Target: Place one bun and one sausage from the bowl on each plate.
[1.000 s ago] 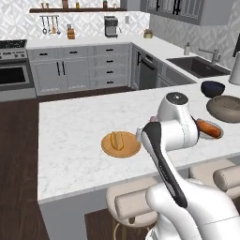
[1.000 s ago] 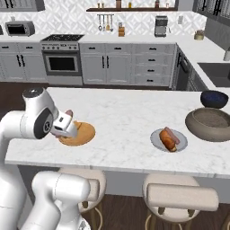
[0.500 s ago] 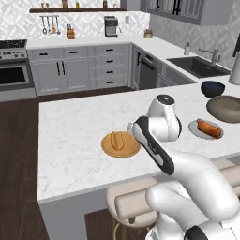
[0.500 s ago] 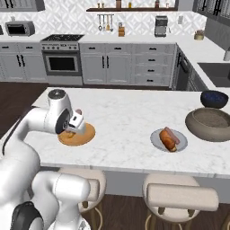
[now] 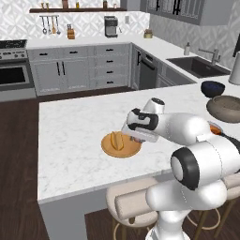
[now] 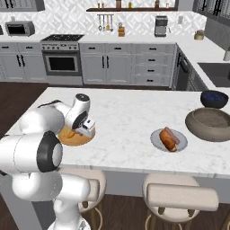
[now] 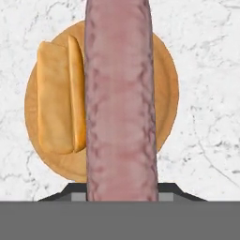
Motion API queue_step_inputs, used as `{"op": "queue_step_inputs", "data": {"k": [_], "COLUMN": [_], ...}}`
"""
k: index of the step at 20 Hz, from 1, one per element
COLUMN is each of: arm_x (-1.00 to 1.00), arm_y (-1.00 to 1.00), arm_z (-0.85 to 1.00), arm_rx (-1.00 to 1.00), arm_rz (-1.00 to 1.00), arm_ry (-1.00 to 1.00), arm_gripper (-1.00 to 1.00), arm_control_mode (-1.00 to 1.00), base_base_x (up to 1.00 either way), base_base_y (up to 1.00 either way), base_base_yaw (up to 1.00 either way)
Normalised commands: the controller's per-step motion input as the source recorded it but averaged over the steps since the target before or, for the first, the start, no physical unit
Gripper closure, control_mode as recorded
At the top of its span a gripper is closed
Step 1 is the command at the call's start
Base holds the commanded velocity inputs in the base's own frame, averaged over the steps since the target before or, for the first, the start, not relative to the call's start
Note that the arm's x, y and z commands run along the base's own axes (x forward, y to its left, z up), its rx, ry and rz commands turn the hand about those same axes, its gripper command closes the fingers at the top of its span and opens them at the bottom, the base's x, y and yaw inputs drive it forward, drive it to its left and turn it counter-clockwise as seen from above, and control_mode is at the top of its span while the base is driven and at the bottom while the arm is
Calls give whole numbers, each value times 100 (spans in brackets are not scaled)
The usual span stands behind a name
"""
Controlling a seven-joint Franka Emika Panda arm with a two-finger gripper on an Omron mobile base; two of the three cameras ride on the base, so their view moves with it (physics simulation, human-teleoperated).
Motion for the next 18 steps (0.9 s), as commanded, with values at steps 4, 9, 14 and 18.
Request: {"op": "queue_step_inputs", "data": {"k": [4, 9, 14, 18], "arm_x": [39, 9, 8, 13], "arm_y": [26, 4, 2, 2], "arm_z": [-46, -39, -33, -9], "arm_rx": [-9, -3, -3, -1], "arm_rz": [0, 0, 0, 0], "arm_ry": [0, 0, 0, 0], "arm_gripper": [100, 100, -100, -100], "arm_control_mode": [-100, -100, -100, -100], "base_base_x": [0, 0, 0, 0], "base_base_y": [0, 0, 0, 0], "base_base_yaw": [0, 0, 0, 0]}}
